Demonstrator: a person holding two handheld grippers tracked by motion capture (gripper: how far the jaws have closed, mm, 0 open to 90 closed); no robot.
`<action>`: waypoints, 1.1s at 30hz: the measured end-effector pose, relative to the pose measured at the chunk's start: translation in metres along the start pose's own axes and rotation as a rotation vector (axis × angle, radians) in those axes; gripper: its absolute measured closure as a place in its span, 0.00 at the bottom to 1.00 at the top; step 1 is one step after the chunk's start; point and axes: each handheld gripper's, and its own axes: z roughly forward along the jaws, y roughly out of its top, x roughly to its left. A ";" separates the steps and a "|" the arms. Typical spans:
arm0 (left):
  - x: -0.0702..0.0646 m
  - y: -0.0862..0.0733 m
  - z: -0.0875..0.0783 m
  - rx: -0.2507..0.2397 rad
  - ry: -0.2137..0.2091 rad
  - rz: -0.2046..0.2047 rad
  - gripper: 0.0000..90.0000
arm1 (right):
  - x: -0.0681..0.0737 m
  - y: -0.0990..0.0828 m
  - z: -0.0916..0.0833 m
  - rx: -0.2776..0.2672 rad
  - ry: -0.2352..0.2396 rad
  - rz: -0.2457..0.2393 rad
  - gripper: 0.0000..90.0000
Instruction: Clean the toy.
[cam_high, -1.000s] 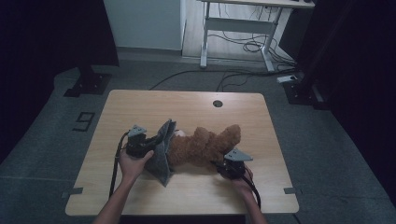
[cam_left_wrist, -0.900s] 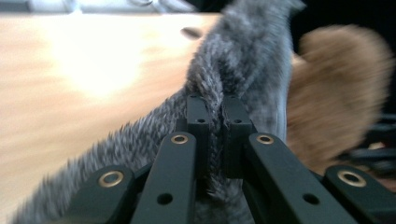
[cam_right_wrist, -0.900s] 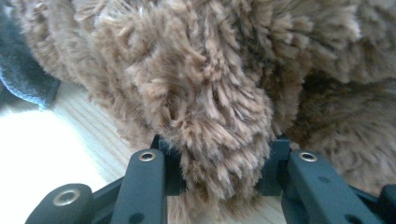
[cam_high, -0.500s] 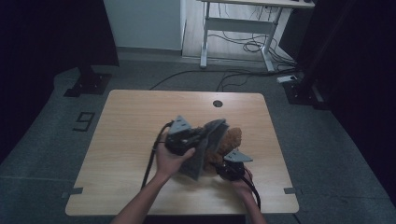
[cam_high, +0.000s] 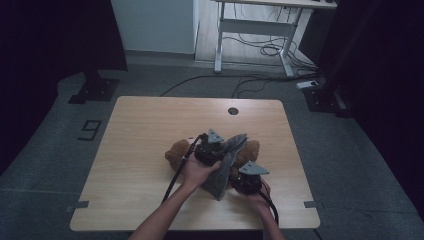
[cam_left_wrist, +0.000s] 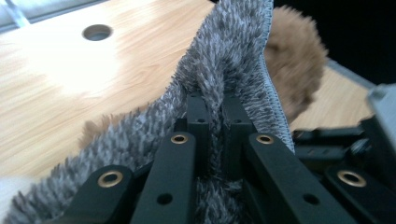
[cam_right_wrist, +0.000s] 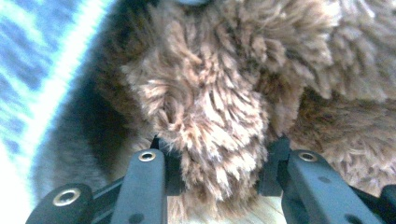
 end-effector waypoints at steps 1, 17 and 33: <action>0.003 -0.003 -0.004 -0.003 0.014 -0.001 0.94 | 0.000 0.000 0.000 0.001 -0.002 -0.001 0.70; 0.065 -0.030 -0.071 -0.070 0.129 -0.087 0.93 | -0.003 -0.002 0.001 0.003 0.000 0.043 0.70; -0.017 0.015 0.010 0.004 -0.004 0.036 0.93 | -0.003 -0.002 0.002 0.000 -0.001 0.045 0.70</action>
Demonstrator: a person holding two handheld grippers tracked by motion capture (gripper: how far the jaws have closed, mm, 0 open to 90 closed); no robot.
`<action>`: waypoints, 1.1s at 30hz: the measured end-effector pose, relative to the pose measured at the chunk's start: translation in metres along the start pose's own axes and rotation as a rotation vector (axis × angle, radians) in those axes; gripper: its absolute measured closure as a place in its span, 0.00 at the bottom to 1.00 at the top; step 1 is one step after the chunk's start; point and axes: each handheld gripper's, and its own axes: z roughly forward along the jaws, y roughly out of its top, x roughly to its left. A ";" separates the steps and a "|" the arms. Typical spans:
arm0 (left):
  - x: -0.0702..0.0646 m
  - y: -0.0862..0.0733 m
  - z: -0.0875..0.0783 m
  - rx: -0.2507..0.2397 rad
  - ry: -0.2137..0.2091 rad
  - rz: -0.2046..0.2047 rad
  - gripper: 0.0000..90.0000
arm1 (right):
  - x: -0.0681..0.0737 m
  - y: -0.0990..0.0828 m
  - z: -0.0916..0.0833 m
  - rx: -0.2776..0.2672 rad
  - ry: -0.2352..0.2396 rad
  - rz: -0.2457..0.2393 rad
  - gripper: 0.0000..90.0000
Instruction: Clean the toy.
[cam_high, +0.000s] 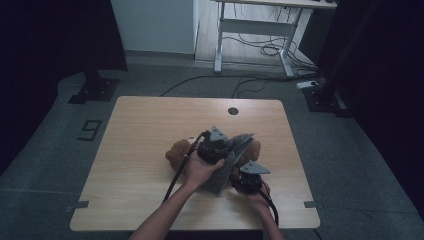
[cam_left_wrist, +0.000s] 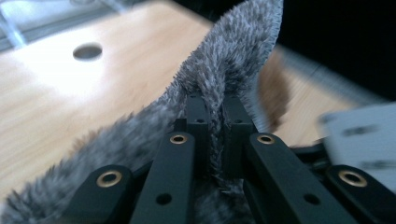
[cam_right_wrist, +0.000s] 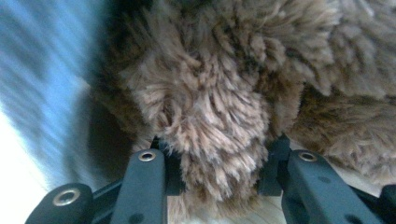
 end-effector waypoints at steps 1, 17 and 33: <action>-0.001 -0.003 0.009 0.030 0.031 0.028 0.93 | 0.000 0.000 0.000 0.000 0.000 0.001 0.70; 0.067 -0.055 -0.066 -0.063 0.082 -0.107 0.93 | -0.002 -0.001 0.000 0.003 0.009 0.022 0.70; 0.087 -0.062 -0.068 -0.065 0.080 -0.179 0.93 | -0.003 -0.001 0.001 0.002 0.006 0.042 0.70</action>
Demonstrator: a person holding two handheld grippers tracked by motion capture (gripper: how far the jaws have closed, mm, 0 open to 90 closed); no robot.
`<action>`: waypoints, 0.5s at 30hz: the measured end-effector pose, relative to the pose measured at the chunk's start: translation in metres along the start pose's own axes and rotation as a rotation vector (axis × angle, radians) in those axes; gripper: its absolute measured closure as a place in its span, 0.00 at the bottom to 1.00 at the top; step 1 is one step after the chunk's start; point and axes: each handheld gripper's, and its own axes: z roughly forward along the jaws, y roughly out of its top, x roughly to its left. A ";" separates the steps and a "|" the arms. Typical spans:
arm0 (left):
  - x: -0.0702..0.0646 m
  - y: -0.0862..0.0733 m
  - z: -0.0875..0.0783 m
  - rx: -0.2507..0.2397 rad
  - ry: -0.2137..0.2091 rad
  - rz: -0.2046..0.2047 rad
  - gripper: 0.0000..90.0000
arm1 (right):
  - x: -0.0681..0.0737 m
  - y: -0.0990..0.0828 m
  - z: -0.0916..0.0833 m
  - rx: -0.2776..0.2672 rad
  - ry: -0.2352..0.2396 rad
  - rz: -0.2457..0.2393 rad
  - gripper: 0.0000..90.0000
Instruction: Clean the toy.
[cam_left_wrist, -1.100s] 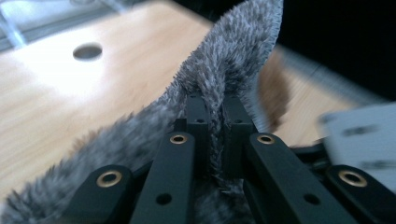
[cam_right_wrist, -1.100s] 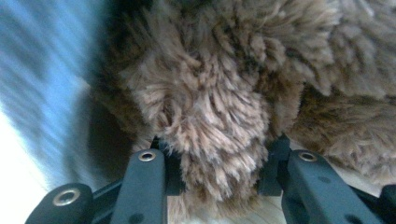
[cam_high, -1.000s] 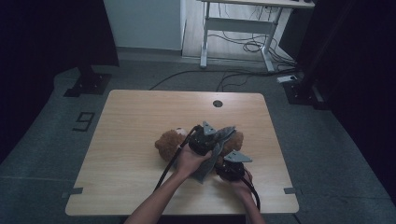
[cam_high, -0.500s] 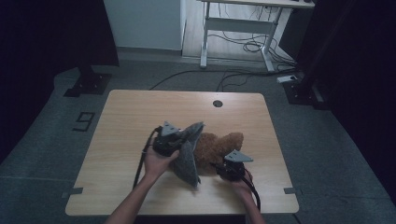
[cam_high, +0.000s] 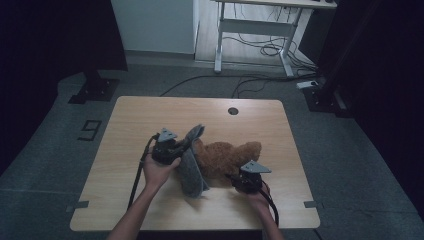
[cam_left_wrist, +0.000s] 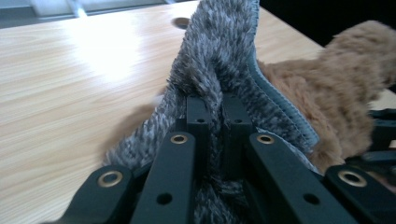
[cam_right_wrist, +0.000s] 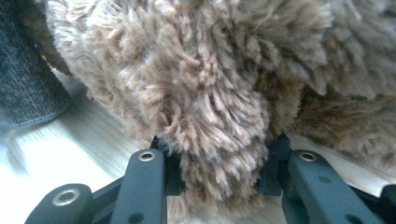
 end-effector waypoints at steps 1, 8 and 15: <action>-0.004 0.002 0.004 0.005 -0.014 0.006 0.93 | 0.000 0.000 0.000 -0.001 -0.001 -0.004 0.70; -0.045 0.008 0.042 0.045 -0.075 0.052 0.93 | 0.000 -0.001 0.000 0.009 -0.008 -0.007 0.70; -0.026 0.000 0.034 0.077 0.013 0.072 0.94 | 0.001 0.000 0.000 0.007 -0.011 -0.011 0.70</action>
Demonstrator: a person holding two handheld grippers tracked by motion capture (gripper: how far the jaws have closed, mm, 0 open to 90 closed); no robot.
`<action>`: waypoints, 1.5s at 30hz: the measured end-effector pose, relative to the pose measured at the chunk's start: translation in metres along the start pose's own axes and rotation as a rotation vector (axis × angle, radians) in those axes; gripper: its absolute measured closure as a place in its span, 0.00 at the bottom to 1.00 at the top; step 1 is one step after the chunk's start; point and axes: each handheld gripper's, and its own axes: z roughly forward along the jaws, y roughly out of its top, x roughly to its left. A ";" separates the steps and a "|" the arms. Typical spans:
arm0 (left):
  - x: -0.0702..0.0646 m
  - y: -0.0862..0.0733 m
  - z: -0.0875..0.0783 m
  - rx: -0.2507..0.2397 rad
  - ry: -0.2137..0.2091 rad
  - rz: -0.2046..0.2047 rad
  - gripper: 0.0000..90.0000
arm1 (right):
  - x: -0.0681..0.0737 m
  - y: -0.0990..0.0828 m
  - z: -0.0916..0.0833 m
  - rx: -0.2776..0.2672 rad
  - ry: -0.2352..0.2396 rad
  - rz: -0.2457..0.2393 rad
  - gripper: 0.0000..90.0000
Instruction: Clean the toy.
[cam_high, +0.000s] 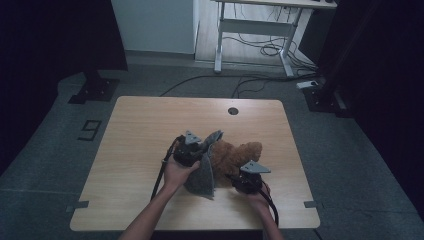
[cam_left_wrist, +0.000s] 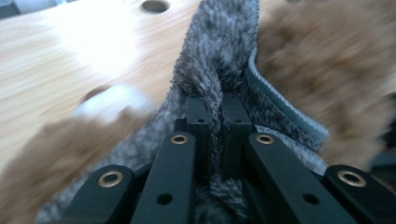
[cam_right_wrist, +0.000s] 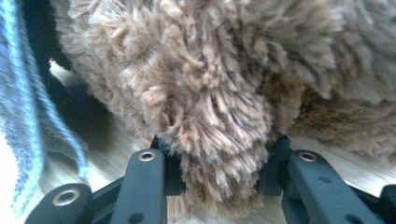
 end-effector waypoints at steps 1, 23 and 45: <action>0.006 -0.004 -0.002 -0.004 -0.013 -0.016 0.93 | 0.000 0.000 0.000 -0.001 0.000 -0.001 0.70; 0.082 -0.081 -0.035 0.021 0.103 -0.170 0.93 | 0.000 0.000 0.000 0.004 0.020 -0.013 0.70; 0.105 -0.045 -0.051 -0.129 0.059 -0.215 0.92 | -0.009 0.011 0.019 0.002 0.001 -0.048 0.71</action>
